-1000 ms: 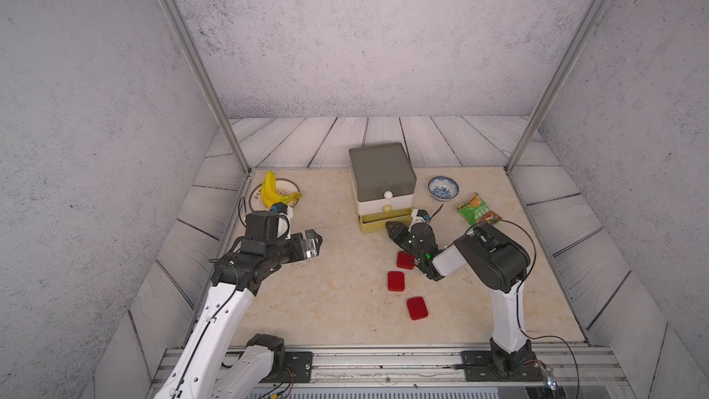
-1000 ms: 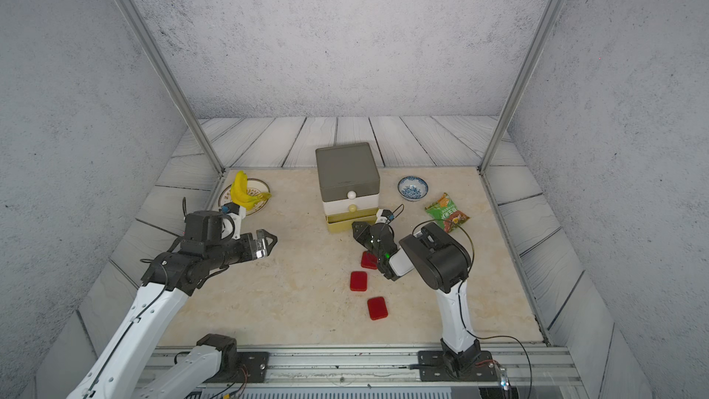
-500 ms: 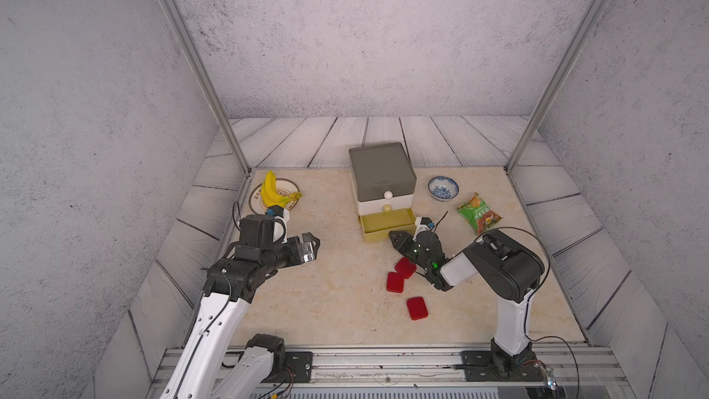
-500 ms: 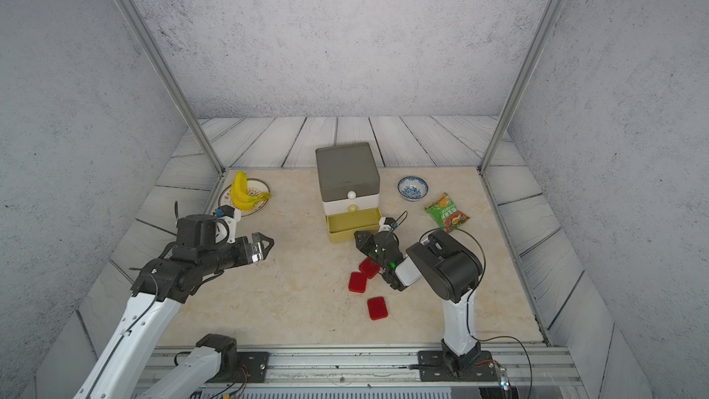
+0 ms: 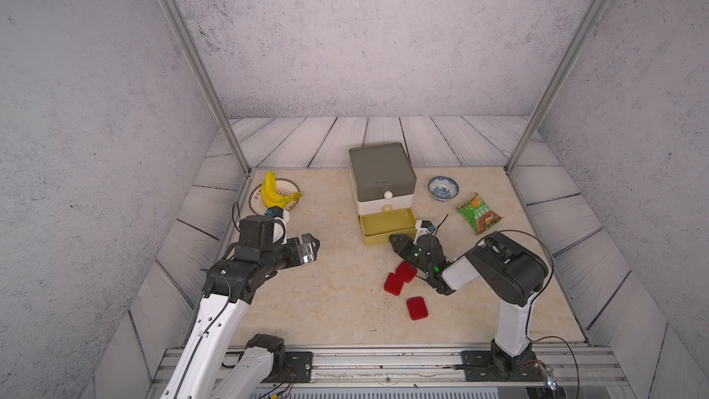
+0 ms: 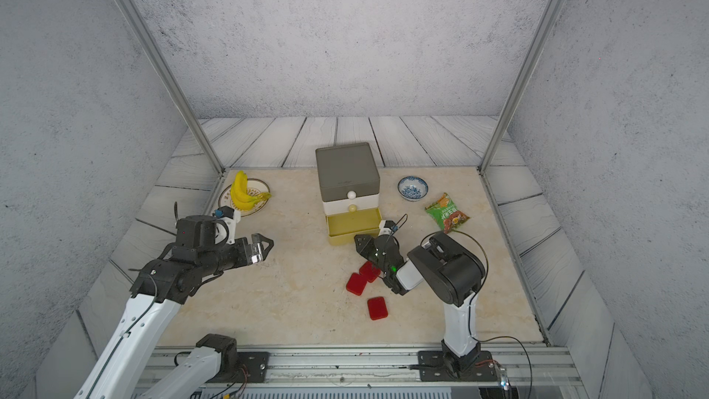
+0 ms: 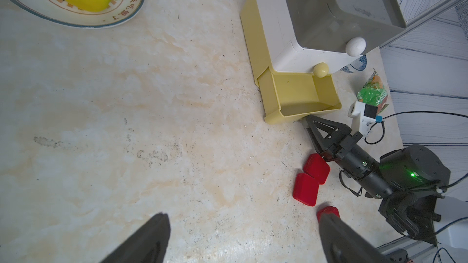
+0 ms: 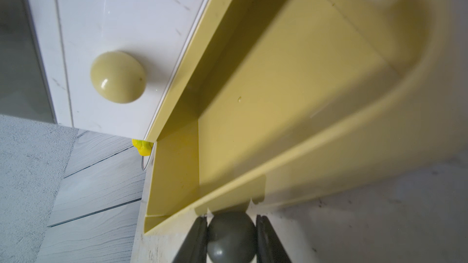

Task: Place the brooch boxes into the drawer by color
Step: Open the drawer in the storage box, then pick up the brooch box from the center of the board.

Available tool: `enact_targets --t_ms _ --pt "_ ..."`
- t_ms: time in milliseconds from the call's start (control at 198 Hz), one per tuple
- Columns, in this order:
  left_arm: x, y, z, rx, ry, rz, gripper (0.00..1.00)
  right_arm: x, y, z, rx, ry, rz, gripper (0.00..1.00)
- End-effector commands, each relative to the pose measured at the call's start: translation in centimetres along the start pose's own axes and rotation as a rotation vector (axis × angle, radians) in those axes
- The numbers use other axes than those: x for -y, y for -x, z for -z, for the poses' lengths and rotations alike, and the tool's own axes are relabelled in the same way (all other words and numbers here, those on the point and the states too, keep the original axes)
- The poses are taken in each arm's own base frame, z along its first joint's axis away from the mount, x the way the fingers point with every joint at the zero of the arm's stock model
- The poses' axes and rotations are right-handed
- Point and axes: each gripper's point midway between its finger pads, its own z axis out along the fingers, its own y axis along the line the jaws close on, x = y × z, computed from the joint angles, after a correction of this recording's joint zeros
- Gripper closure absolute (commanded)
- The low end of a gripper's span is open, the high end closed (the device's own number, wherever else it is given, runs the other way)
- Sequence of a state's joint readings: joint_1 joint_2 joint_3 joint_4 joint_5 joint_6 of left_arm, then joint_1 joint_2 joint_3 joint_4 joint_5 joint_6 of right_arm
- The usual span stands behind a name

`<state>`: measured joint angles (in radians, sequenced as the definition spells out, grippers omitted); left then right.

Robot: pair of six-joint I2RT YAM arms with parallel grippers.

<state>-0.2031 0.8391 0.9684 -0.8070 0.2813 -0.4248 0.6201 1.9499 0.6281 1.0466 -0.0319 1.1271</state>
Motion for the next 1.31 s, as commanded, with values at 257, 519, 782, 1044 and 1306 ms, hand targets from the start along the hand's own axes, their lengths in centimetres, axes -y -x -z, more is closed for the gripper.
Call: enact_targets --t_ms 257,519,782,1044,1306 --pt "0.2 0.3 1.2 0.020 -0.007 0.014 0.02 -0.3 -1.7 1.8 -0.029 -0.001 0.013 0.82" --pt "0.4 0.3 1.4 0.022 -0.012 0.014 0.02 -0.4 -2.6 2.5 -0.039 -0.002 0.014 0.82" --pt "0.6 0.5 1.8 0.029 -0.017 0.013 0.02 -0.1 -2.4 3.0 -0.023 -0.017 0.022 0.54" --pt "0.6 0.4 1.7 0.023 -0.016 0.015 0.02 -1.4 -1.0 4.4 -0.003 -0.048 0.126 0.37" --pt "0.7 0.6 1.5 0.016 -0.016 0.019 0.02 -3.6 0.7 8.4 -0.078 -0.182 0.350 0.36"
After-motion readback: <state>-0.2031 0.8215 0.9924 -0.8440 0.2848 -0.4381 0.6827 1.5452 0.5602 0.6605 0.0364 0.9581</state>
